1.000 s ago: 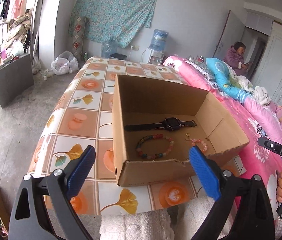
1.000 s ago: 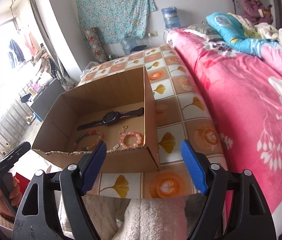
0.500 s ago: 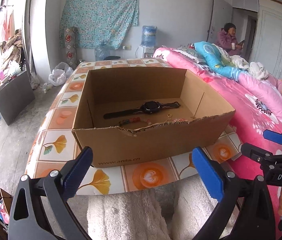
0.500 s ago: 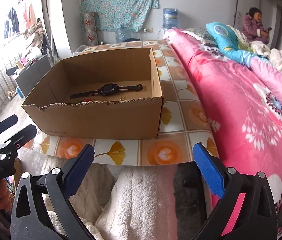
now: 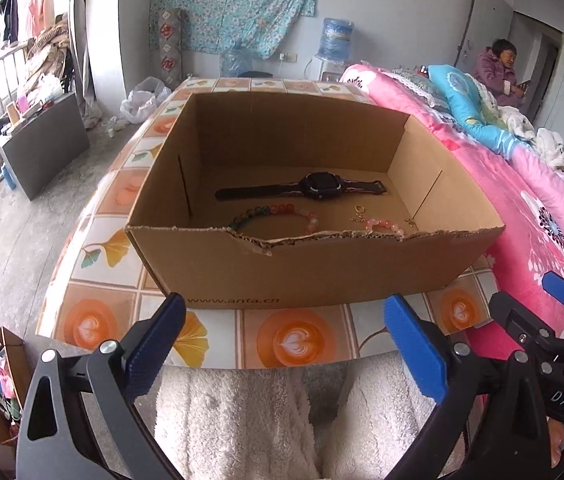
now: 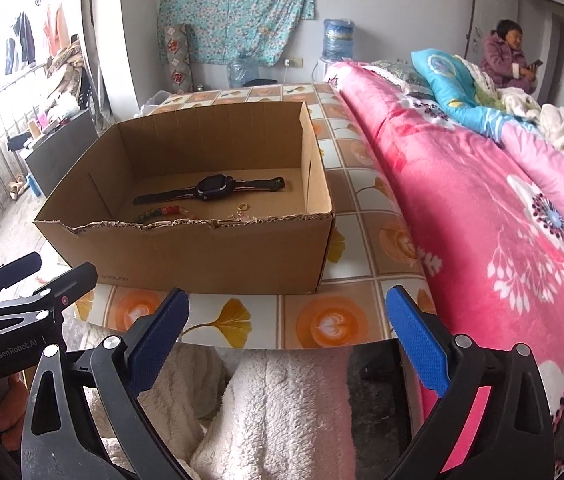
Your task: Organize jewelry
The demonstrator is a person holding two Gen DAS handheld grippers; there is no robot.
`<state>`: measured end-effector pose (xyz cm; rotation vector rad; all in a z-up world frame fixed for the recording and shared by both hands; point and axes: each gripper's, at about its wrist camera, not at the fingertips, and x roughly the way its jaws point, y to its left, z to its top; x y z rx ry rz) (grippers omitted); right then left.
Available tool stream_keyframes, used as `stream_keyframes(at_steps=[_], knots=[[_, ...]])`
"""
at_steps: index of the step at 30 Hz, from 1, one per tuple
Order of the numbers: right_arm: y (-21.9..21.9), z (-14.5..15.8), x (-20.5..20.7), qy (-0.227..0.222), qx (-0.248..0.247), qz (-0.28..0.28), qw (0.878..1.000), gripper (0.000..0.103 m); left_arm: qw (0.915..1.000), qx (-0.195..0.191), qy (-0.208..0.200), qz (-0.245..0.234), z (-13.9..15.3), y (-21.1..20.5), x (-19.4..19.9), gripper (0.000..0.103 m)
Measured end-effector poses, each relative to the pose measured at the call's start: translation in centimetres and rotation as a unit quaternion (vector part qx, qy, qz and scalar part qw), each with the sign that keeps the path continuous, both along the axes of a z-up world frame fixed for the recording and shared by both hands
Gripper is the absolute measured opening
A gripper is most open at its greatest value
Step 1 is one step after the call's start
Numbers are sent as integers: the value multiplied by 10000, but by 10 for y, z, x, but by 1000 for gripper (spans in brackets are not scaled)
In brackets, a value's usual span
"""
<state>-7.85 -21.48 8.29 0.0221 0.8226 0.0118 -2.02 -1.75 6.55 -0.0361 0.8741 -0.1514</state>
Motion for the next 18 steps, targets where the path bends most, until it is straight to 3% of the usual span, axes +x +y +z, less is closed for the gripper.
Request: stream_keyframes(at_steps=[7,18], knots=[[8,-17,18,328,2,57,9994,95,9984,457,309,129,-14,-9,10,97],[8,-32,30,599,36,73,9982,95,9963,595,564,268,-24,-11,19,97]])
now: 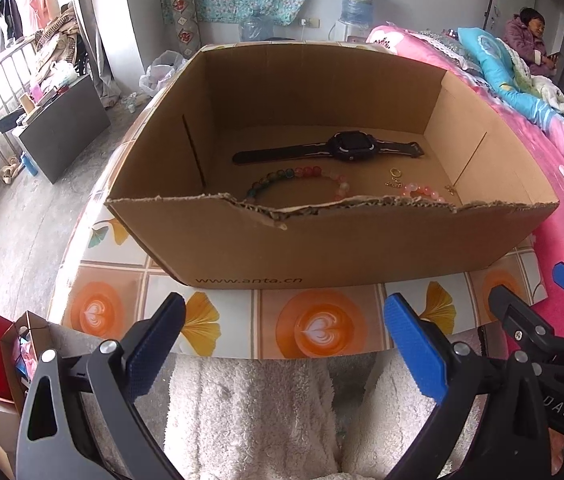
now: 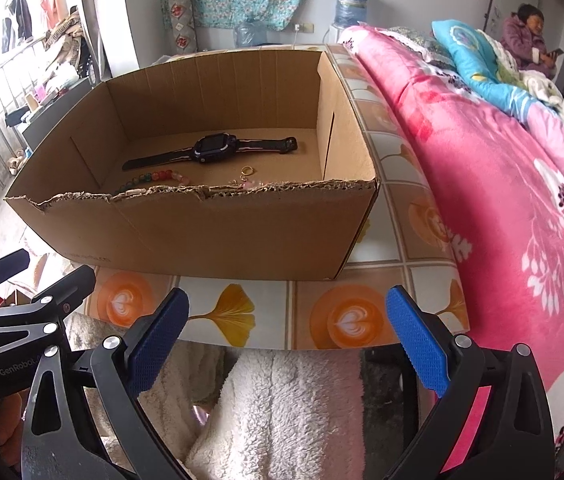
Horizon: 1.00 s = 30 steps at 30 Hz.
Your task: Organize jewelry
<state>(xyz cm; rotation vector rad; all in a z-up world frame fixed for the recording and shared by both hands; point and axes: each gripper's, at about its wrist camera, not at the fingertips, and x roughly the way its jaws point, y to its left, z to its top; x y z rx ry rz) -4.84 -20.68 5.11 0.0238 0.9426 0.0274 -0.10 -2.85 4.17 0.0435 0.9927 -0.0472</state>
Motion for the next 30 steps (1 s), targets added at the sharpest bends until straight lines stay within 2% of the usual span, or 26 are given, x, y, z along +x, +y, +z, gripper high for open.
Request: stream_keyframes(at_steps=[30], knots=[[-11,-4,10,55,298,-109,9995,95,9996,287,-16,48,2,-7,5,97]])
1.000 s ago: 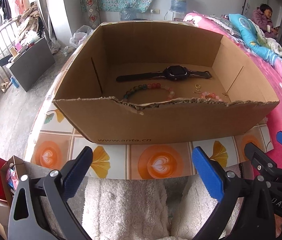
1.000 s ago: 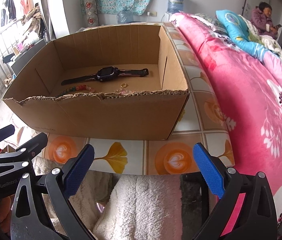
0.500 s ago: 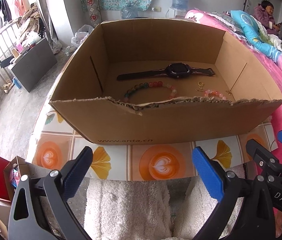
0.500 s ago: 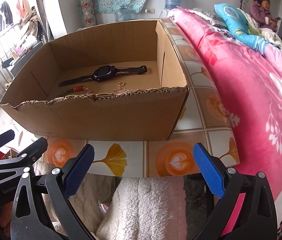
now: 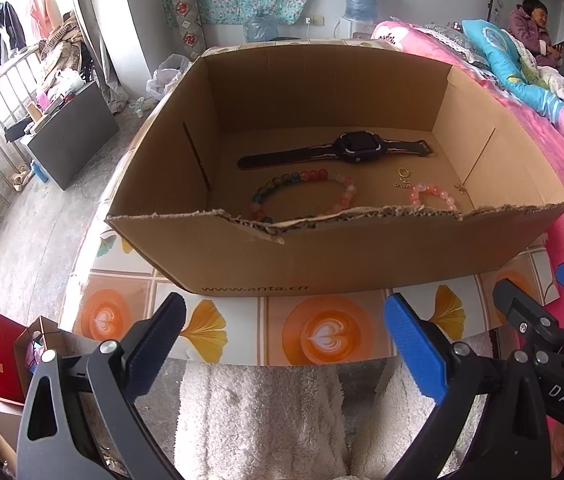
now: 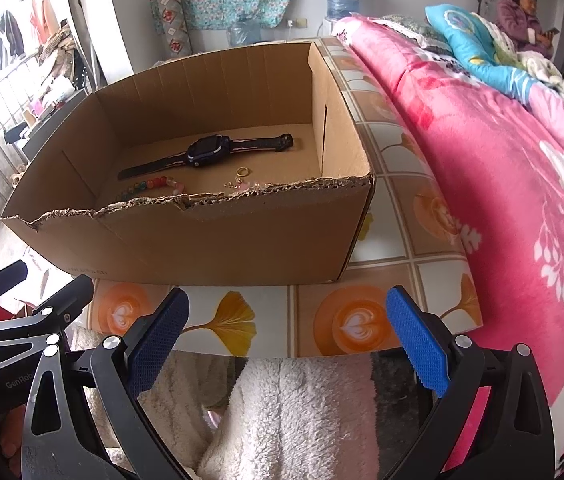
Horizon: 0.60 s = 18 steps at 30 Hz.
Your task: Organize jewelry
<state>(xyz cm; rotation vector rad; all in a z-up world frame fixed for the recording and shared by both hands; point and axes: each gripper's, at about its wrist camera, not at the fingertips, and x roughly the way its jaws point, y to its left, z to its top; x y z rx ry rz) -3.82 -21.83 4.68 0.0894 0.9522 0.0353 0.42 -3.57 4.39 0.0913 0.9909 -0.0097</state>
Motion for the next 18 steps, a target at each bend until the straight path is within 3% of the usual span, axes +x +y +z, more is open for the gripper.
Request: stream_keyframes(at_steps=[18], knots=[[-1,2,2,-1,-11,7,10000,95,10000,-50,37,40,0,4,3,97]])
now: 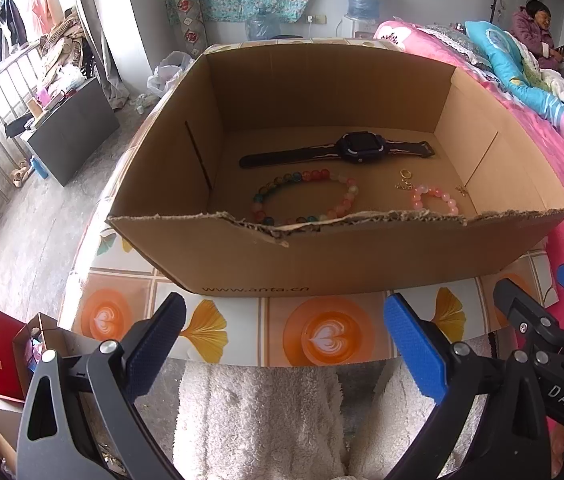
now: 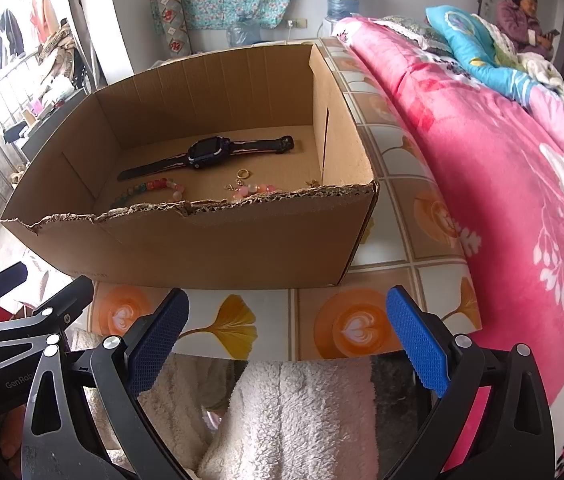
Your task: Organize jewelry
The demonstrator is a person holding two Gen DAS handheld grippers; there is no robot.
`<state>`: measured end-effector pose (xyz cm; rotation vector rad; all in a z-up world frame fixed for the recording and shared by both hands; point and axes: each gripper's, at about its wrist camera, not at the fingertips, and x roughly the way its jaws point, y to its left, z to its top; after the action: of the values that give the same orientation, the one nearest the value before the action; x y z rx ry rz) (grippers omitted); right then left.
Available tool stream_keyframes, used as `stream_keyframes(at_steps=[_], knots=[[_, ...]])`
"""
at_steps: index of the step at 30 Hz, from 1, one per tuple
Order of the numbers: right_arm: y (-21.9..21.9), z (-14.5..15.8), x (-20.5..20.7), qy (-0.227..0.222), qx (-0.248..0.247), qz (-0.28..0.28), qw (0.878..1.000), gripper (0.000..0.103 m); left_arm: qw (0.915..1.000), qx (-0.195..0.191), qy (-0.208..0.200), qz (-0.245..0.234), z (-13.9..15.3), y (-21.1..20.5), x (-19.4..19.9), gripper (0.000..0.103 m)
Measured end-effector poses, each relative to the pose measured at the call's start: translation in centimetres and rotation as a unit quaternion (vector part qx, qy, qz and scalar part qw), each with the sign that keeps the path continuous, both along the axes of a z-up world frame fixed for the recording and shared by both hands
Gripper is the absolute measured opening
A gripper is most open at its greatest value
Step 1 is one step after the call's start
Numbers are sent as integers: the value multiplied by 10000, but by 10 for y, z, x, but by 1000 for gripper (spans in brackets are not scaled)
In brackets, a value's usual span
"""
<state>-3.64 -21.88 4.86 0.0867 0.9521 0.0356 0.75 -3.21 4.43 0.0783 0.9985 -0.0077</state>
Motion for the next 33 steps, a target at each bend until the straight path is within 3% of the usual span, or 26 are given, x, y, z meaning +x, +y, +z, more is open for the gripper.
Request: stream_keyframes(at_steps=[14,33], knots=[[4,-1,5,50,-47,32,10000,95,9999,-29,112,9,-2,3,4,97],[4,-12,21,434,155,80,9989,95,9972,65,741,27,-8,4,26,97]])
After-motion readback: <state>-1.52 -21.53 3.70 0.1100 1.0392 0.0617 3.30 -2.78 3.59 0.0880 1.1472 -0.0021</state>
